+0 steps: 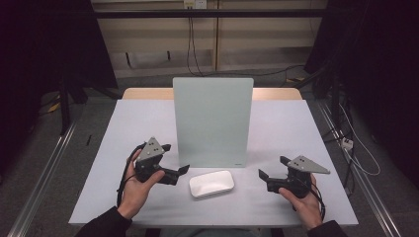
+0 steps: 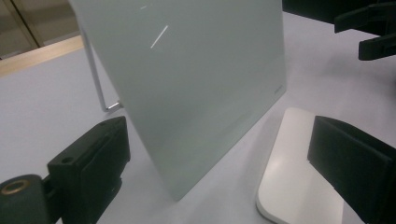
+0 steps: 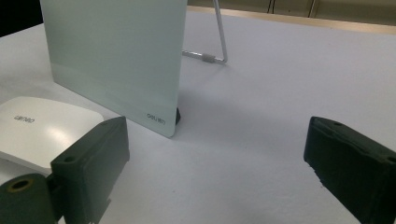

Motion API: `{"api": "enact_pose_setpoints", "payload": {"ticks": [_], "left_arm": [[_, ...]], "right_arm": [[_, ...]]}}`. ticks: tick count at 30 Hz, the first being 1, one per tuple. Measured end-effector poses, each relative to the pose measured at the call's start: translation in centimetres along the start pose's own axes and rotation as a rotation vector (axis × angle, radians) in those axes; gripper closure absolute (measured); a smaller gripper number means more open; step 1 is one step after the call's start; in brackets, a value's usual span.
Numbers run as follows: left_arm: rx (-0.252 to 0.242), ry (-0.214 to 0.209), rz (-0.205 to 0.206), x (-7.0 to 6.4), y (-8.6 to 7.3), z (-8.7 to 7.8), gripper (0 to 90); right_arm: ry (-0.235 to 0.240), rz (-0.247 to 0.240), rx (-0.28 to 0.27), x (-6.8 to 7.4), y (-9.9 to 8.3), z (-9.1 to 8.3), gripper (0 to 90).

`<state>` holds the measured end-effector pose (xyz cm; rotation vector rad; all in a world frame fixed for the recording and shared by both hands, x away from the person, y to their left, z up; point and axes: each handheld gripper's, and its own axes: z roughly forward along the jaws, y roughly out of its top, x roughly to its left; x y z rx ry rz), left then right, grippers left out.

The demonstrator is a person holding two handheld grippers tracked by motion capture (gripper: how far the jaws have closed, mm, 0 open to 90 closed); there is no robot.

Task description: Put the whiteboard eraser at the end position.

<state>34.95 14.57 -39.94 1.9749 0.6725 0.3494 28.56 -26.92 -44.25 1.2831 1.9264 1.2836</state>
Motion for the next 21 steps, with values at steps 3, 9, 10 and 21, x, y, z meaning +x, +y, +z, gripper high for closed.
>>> {"api": "enact_pose_setpoints", "payload": {"ticks": [3, 9, 10, 21], "left_arm": [[0.0, 0.016, -0.01, 0.2, -0.4, -0.5, 5.7], [0.006, 0.031, -0.022, 0.6, -1.5, -1.2, 5.6], [0.004, 0.035, -0.025, 0.6, -1.6, -1.3, 5.4], [-0.002, 0.072, -0.066, 1.4, -3.1, -2.6, 5.3]], "right_arm": [[-0.001, 0.003, 0.001, 0.0, 0.0, 0.0, 6.9], [-0.002, 0.005, 0.003, 0.0, 0.0, 0.0, 6.8], [-0.001, 0.006, 0.004, 0.0, 0.0, 0.0, 6.8], [-0.003, 0.006, 0.005, 0.0, -0.1, 0.0, 6.9]]}}
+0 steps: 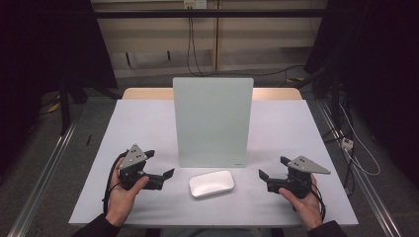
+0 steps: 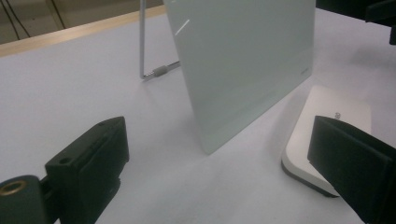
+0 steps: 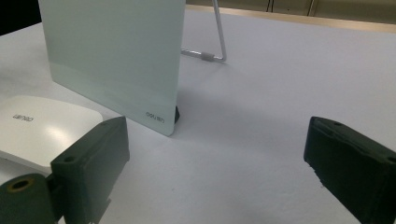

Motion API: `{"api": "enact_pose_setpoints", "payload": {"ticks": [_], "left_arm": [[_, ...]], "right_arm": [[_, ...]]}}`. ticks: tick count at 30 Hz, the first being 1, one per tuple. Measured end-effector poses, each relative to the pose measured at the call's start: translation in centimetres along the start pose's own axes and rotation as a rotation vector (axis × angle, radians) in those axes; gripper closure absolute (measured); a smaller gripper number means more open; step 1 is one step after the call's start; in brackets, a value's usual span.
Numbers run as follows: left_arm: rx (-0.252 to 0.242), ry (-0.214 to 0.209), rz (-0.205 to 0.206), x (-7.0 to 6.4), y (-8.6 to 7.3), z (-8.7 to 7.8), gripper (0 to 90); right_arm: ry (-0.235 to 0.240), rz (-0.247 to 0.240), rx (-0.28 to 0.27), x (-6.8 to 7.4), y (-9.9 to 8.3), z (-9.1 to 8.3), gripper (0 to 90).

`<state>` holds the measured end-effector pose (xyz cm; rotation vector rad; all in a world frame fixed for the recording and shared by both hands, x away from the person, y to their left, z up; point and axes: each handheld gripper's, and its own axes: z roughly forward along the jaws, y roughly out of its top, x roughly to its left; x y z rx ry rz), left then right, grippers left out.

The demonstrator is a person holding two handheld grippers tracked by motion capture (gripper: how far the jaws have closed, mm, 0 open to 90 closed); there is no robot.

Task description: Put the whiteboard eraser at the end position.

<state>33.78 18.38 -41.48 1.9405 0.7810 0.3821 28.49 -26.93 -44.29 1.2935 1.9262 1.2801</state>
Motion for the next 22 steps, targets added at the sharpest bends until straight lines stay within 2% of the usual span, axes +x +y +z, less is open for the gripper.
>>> {"api": "enact_pose_setpoints", "payload": {"ticks": [8, 11, 13, 16, 18, 21, 22], "left_arm": [[-0.01, 0.018, -0.032, -0.1, -1.0, -0.7, 5.2], [-0.05, 0.053, -0.015, 0.0, -0.7, -1.4, 5.3], [-0.075, 0.06, -0.035, 0.2, -0.8, -1.7, 5.4], [-0.052, 0.05, -0.033, 0.3, -1.1, -1.5, 5.1], [-0.043, 0.061, -0.026, 0.4, -1.2, -1.5, 5.3], [-0.043, 0.049, -0.032, 0.3, -1.2, -1.4, 5.2], [-0.042, 0.058, -0.02, 0.3, -1.1, -1.4, 5.2]], "right_arm": [[-0.003, -0.001, -0.005, 0.0, 0.0, -0.1, 6.8], [-0.002, -0.001, -0.005, 0.0, 0.0, -0.1, 6.9], [-0.001, -0.003, -0.004, 0.0, 0.0, -0.1, 6.8], [-0.001, -0.001, -0.005, 0.0, 0.0, -0.1, 6.9], [-0.002, -0.004, -0.001, 0.0, 0.0, -0.1, 6.9], [-0.001, 0.002, -0.001, -0.1, 0.0, 0.0, 6.8], [-0.002, -0.001, -0.002, -0.1, 0.0, 0.0, 6.8]]}}
